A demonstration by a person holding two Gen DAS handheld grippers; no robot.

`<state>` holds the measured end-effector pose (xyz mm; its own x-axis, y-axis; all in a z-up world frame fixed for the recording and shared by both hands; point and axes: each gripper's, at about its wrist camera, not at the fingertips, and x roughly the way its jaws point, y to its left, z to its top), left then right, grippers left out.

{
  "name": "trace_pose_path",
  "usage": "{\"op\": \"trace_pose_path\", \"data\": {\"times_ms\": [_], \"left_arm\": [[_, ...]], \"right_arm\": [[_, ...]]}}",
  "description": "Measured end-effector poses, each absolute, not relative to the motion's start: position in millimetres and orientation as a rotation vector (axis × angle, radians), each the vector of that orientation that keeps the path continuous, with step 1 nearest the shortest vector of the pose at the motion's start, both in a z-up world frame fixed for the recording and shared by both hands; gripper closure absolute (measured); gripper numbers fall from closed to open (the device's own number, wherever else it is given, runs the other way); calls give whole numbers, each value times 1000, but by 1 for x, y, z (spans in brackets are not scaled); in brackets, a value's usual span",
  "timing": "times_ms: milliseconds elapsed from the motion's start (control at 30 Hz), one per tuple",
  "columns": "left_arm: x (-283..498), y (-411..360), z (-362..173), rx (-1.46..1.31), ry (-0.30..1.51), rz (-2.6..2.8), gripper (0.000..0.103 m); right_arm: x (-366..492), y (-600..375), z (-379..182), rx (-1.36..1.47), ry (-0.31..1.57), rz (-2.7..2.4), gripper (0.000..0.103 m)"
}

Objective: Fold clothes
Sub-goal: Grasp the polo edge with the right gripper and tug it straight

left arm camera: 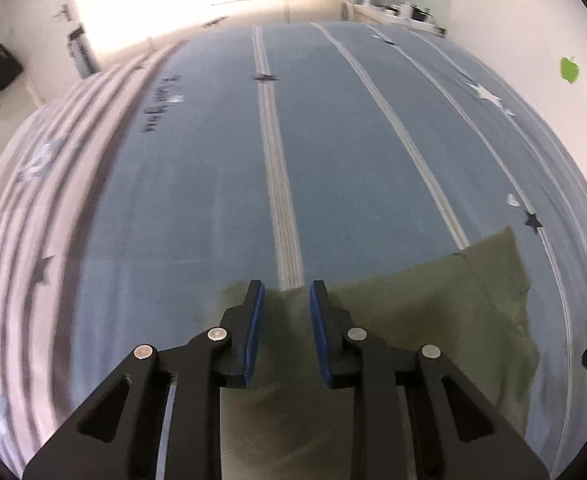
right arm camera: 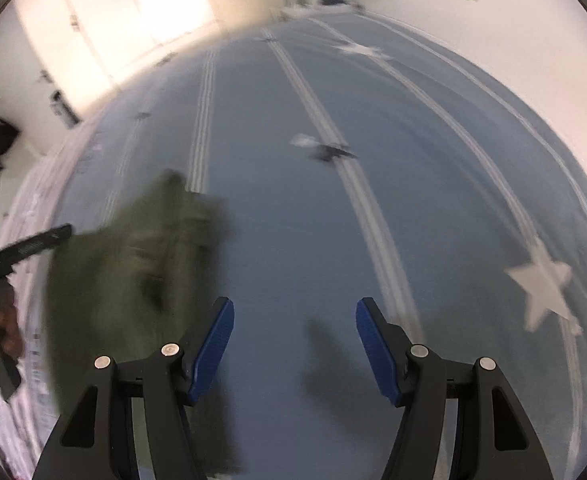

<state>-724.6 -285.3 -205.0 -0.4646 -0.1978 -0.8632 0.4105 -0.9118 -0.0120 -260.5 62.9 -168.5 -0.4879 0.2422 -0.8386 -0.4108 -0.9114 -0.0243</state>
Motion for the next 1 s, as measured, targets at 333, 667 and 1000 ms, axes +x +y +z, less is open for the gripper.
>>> {"op": "trace_pose_path", "data": {"times_ms": [333,667,1000], "left_arm": [[-678,-289,-222,1368,335,-2404,82],[-692,-315,-237,1396,400,-2404,76],[-643,-351,-223,1395,522,-2333,75]], "right_arm": [[-329,-13,-184,-1427,178,2559,79],[-341,28,-240,-1532,163,2331,103],[-316,48,-218,-1415,229,2307,95]]}}
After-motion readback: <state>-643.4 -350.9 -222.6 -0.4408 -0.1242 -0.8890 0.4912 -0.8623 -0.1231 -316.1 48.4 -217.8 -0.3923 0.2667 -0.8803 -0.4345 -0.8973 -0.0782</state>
